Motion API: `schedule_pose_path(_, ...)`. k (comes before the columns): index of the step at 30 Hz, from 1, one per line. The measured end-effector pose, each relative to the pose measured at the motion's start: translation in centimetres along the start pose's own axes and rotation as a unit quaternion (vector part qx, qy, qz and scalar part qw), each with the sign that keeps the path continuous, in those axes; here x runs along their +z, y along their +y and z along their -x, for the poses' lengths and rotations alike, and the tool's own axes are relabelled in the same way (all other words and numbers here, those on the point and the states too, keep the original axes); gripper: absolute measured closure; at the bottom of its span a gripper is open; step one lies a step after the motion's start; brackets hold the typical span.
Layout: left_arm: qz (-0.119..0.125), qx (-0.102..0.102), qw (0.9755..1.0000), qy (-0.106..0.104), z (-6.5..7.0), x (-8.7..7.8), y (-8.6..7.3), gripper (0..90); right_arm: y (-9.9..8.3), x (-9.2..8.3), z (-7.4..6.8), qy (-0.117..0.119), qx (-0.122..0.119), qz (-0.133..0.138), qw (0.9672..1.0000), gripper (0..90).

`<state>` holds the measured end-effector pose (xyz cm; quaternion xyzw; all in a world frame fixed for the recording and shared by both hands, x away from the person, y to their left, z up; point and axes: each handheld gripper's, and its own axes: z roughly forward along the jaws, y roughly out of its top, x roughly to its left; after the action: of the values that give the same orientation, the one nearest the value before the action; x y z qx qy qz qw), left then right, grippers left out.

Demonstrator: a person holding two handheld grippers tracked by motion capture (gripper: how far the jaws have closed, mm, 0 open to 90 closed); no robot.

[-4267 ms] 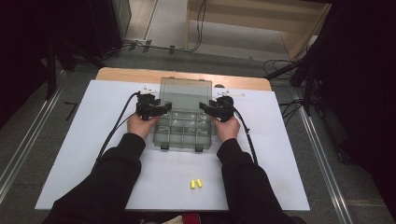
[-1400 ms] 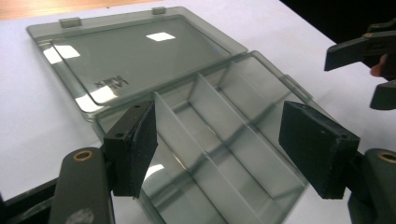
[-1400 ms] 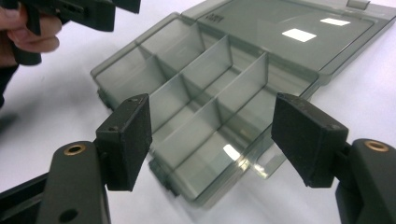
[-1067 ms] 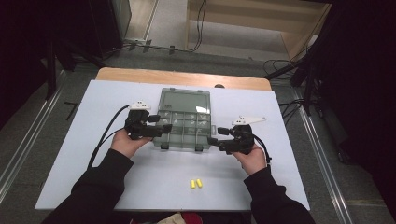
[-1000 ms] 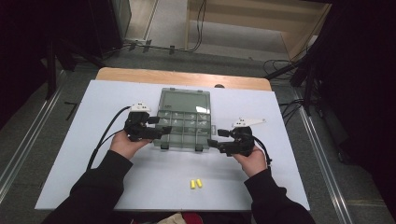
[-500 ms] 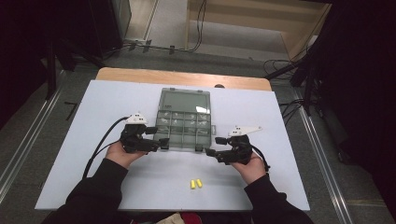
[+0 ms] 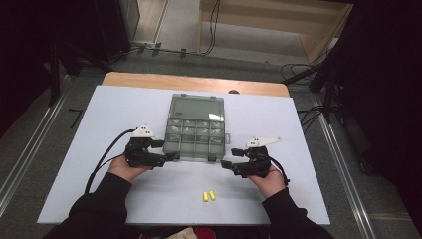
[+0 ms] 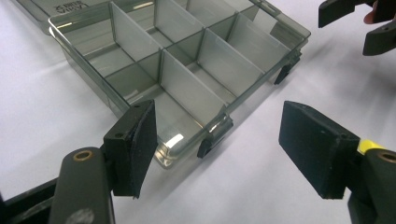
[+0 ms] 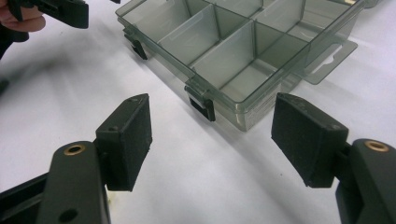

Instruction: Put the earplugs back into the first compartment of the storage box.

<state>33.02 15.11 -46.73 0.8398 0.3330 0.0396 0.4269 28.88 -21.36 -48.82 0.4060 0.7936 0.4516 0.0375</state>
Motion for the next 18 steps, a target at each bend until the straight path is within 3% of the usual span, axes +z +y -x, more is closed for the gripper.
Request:
schedule_pose_path(10,0.006,-0.023,0.9997,-0.007,-0.3,-1.0,-1.6,28.0,-0.9,-0.3,-0.6,0.003,-0.002,-0.006,1.0,27.0)
schedule_pose_path(18,0.007,-0.028,0.9996,-0.006,0.0,-2.6,-2.9,28.0,-1.3,-0.2,-1.8,0.009,-0.006,-0.024,0.9997,26.5)
